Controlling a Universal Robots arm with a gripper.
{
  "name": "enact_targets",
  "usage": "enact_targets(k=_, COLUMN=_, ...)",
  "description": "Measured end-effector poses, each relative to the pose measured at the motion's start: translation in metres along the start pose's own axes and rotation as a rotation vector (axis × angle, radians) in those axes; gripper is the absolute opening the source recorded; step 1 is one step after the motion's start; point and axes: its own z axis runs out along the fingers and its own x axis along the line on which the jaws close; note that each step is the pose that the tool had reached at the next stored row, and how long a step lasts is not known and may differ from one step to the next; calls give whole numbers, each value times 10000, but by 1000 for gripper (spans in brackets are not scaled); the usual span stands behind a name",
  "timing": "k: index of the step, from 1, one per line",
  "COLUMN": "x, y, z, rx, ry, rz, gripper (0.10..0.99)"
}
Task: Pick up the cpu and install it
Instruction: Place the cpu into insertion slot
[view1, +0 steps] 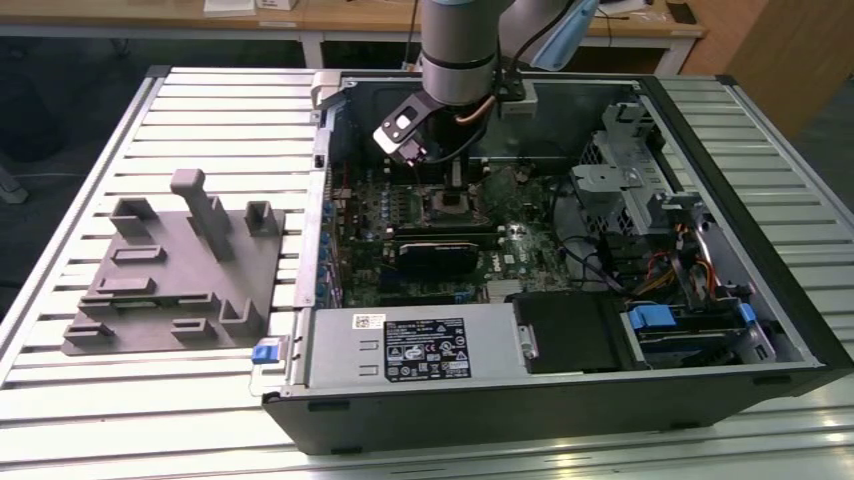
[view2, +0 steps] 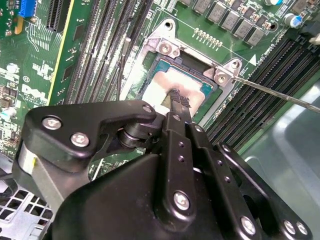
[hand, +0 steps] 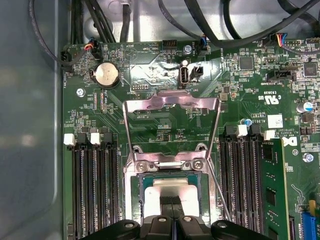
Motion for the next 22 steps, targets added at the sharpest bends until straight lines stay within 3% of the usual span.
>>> enact_targets(k=17, x=0, y=-1, z=14, rx=1, ry=4, rz=1, gripper=106)
enact_targets(k=22, x=0, y=3, z=-46, rx=0, ry=6, rz=1, gripper=106)
